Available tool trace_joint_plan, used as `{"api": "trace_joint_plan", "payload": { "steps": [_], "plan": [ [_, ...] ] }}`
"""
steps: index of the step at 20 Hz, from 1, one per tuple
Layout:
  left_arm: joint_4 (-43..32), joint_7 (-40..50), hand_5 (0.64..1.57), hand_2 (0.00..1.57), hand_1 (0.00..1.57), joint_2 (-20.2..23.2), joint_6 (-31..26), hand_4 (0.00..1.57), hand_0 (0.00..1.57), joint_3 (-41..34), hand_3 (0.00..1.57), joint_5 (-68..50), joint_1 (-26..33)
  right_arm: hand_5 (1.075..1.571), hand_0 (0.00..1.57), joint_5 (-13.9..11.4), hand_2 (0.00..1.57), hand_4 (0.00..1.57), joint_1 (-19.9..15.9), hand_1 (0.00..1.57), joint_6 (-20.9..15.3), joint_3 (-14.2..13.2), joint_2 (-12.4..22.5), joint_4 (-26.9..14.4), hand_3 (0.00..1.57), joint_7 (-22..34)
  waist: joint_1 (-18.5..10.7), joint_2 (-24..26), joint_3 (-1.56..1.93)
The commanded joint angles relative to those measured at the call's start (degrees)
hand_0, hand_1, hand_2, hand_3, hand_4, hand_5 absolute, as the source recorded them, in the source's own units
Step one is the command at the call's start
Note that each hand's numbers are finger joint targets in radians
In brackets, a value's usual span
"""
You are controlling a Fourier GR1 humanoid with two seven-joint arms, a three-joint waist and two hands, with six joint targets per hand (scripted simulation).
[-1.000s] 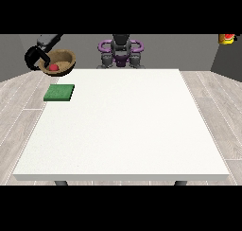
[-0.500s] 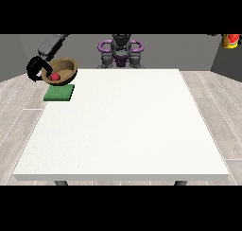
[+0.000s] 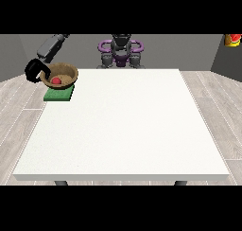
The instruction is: Pick the cup and pour the ball into the bowl, then pick the bowl and place it on the pad
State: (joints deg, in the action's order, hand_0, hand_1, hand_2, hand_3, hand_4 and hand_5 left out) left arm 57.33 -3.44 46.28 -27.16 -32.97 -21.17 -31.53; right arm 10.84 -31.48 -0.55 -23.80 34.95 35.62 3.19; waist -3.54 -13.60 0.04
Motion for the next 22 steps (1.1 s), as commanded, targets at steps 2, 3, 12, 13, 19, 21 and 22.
{"api": "trace_joint_plan", "payload": {
  "steps": [2, 3, 12, 13, 19, 21, 22],
  "plan": [
    [-4.0, -2.4, 1.563, 0.00, 0.00, 3.0, -1.1, 1.19, 0.00, -2.1, 0.00, -0.4, 0.1, 1.550, 1.57, -0.7, 1.57, 0.00, -0.2, 1.57, -3.5, -0.6, 1.8, 0.2, 1.09, -0.2, 1.4, -0.7, -0.06],
    [-0.2, 4.1, 1.561, 0.00, 0.00, 3.1, -2.1, 1.20, 0.00, -0.6, 0.00, -3.1, -1.4, 1.554, 1.57, -1.4, 1.57, 0.00, -0.7, 1.57, -3.8, -1.3, 3.6, -2.9, 0.98, -2.2, -0.5, -0.4, 0.03],
    [-3.1, -2.1, 1.564, 0.00, 0.00, 4.6, -1.0, 1.19, 0.00, -1.4, 0.00, -1.3, -0.8, 1.540, 1.45, 1.5, 1.38, 0.00, -4.1, 1.45, -7.9, -2.6, -3.5, -2.6, 0.75, -5.5, -0.7, -3.0, 0.01],
    [-3.5, -1.2, 1.565, 0.00, 0.00, 3.9, -1.0, 1.19, 0.00, -0.2, 0.00, -1.1, -1.4, 1.535, 1.44, 1.0, 1.38, 0.00, -7.0, 1.44, -8.8, -2.1, -1.9, -2.1, 0.68, -3.1, -0.9, -3.5, 0.00],
    [-0.5, -2.2, 1.568, 0.00, 0.00, 2.8, 0.2, 1.19, 0.00, 0.4, 0.00, -1.2, -1.0, 1.469, 0.64, -2.8, 0.69, 0.00, -7.0, 0.64, -7.9, 1.2, 0.9, -4.9, 1.01, -2.5, -2.6, -3.4, 0.01],
    [-2.9, -3.4, 1.568, 0.00, 0.00, 4.7, -2.0, 1.20, 0.00, -1.1, 0.00, -2.1, -0.8, 1.442, 0.00, -3.6, 0.21, 0.00, -6.0, 0.00, -4.7, 2.6, 1.5, -4.6, 0.00, -3.4, -2.9, -5.0, 0.00],
    [-1.6, -2.3, 1.568, 0.00, 0.00, 2.2, 0.4, 1.21, 0.00, 0.2, 0.00, -1.4, 0.3, 1.435, 0.00, -4.0, 0.00, 0.00, -5.1, 0.00, -3.8, 3.3, 0.7, -4.9, 0.00, -4.0, -1.5, -2.2, 0.01]
  ]
}}
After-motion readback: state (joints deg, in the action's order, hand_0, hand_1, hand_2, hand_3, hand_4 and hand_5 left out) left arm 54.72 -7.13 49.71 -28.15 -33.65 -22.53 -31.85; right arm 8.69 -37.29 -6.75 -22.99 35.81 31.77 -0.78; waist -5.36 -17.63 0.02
